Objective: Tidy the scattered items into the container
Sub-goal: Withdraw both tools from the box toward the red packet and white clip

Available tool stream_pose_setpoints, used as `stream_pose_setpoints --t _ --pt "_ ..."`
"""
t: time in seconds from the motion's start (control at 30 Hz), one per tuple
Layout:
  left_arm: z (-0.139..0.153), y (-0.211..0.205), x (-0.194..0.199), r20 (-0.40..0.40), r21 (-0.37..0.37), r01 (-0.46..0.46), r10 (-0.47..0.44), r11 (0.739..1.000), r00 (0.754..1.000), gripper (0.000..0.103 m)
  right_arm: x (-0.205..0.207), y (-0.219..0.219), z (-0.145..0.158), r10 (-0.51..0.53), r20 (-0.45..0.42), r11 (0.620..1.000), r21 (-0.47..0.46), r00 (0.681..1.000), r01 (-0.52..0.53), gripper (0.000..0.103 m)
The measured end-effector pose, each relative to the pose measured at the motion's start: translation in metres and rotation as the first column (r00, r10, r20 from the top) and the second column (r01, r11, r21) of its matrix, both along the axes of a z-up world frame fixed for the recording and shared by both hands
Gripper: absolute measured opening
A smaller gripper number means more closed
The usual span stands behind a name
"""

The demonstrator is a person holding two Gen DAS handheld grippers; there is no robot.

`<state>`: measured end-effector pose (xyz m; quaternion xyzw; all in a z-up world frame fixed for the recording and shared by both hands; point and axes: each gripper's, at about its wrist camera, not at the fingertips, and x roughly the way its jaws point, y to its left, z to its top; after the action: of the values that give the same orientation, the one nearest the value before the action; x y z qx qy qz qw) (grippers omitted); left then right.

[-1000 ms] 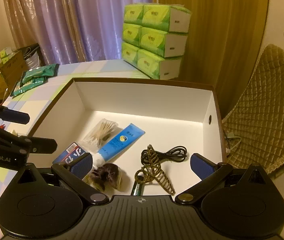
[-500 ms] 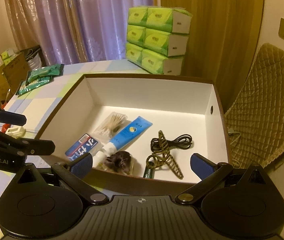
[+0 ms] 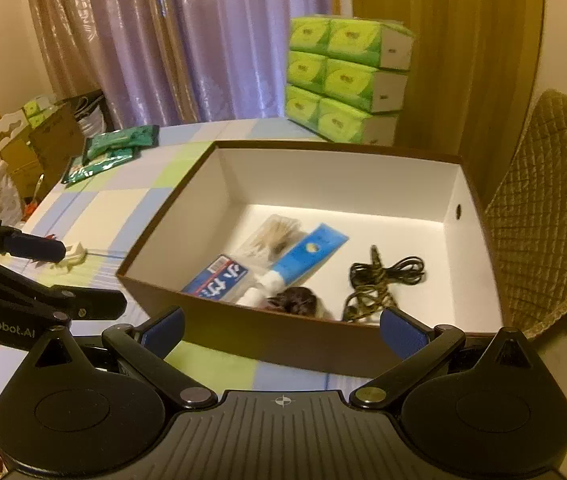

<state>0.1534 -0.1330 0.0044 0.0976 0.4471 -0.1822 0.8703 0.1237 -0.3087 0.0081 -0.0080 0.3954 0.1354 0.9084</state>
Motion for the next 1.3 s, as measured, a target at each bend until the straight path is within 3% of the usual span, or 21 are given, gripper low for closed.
stream_pose_setpoints --t 0.3,0.67,1.3 --pt "-0.003 0.036 -0.016 -0.01 0.004 -0.053 0.053 0.999 0.999 0.09 -0.011 0.03 -0.004 0.029 -0.011 0.999 0.027 1.0 -0.028 0.101" --pt "-0.009 0.111 -0.036 -0.045 0.004 -0.184 0.184 0.983 0.982 0.09 -0.02 0.083 -0.02 0.096 -0.056 0.992 0.082 0.994 -0.092 0.101" --pt "-0.022 0.25 -0.048 -0.062 0.045 -0.444 0.446 0.895 0.893 0.09 -0.014 0.203 -0.046 0.243 -0.088 0.966 0.108 0.966 -0.234 0.101"
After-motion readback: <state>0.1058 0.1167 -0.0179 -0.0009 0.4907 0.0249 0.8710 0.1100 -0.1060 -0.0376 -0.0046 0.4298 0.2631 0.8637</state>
